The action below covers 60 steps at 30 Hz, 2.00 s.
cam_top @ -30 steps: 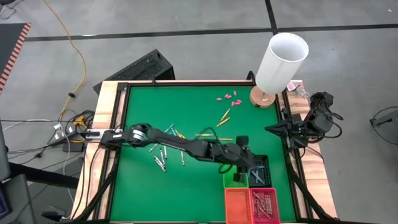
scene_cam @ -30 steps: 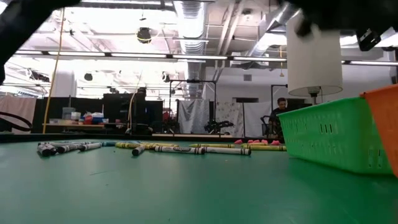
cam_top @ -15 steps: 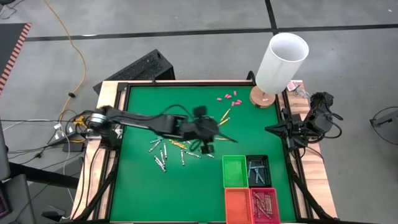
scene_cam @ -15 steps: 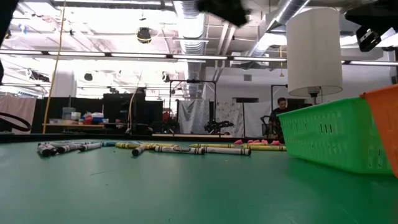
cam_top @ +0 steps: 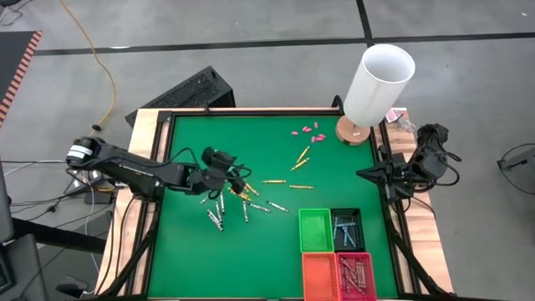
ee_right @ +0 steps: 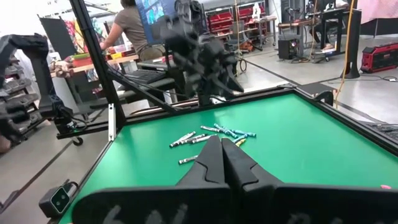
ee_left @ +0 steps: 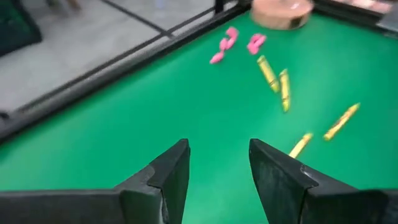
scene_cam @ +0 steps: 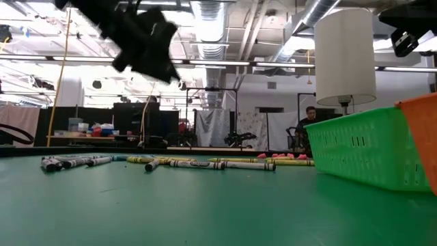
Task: Sort crayons
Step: Put the blue crayon into the black bin
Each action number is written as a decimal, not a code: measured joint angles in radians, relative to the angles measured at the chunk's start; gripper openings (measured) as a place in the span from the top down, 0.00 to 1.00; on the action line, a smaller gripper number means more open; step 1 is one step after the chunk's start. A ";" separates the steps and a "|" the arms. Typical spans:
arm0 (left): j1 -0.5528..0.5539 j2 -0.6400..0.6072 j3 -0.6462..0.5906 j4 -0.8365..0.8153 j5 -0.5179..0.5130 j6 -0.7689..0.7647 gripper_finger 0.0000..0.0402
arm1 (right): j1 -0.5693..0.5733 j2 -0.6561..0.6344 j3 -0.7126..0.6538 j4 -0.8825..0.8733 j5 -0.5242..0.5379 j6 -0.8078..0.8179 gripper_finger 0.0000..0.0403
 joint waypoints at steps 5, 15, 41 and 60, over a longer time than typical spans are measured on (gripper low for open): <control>0.000 0.004 -0.163 0.062 -0.060 -0.156 0.62 | 0.000 0.000 0.000 0.000 0.000 0.000 1.00; 0.002 0.006 -0.316 0.069 -0.045 -0.309 0.62 | 0.000 0.000 0.000 -0.006 0.000 0.006 1.00; 0.166 0.006 -0.368 0.159 0.288 -0.102 0.62 | 0.000 0.000 0.000 -0.006 0.001 0.008 1.00; 0.167 0.183 -0.356 0.190 0.279 -0.186 0.72 | 0.000 0.000 0.000 -0.007 0.001 0.007 1.00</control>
